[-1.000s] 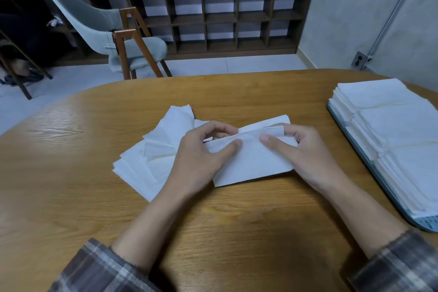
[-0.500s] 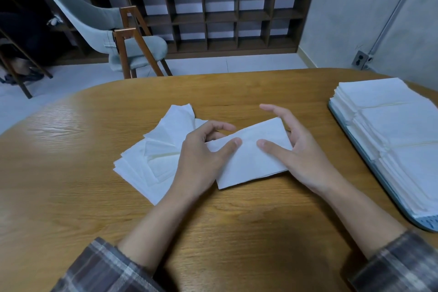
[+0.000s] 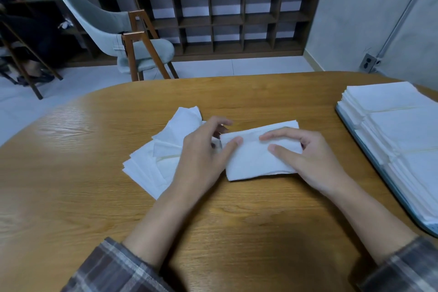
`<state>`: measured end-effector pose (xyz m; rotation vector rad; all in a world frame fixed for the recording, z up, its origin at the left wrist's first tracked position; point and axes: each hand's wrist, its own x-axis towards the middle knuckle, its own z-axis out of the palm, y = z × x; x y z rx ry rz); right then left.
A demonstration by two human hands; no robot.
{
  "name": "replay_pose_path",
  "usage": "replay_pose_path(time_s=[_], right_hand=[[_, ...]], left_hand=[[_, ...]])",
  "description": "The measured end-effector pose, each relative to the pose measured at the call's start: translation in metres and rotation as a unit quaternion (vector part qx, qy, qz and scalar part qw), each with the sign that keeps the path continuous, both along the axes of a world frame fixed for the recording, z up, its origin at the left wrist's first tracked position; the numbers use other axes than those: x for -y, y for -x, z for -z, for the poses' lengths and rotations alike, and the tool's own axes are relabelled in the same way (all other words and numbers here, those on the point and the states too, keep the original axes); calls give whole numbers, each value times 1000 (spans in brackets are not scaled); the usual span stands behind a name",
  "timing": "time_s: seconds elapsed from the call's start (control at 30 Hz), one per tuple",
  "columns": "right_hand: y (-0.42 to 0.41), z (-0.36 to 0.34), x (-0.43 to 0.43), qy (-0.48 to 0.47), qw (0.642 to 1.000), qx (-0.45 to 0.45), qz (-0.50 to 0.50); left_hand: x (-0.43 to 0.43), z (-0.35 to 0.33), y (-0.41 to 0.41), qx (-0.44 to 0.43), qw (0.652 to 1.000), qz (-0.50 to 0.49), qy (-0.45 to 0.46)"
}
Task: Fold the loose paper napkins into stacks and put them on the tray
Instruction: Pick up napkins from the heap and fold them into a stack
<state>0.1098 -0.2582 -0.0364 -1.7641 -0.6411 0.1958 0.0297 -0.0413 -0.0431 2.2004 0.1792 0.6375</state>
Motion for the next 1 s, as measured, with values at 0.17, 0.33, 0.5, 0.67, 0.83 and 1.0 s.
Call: replay_pose_path(time_s=[0.17,0.33,0.5,0.67,0.83,1.0], right_hand=[[-10,1,5,4,996,19,91],[-13,0,8,2,992,24,124],[-16,-3,13,-37,984,29,174],[-17,-4,15,-53,980,31,190],[-17,-5,15,-49,980,34,190],[-17,-6,15,-31,981,33,189]], left_hand=[[-34,5,-2,-135,956,-189,-179],[-30,10,-5,-172,958,-88,-213],[-21,8,-4,-135,967,69,-205],[-16,4,-1,-101,974,128,-158],[-7,-13,7,-53,991,124,0],[-8,-25,9,-55,969,174,169]])
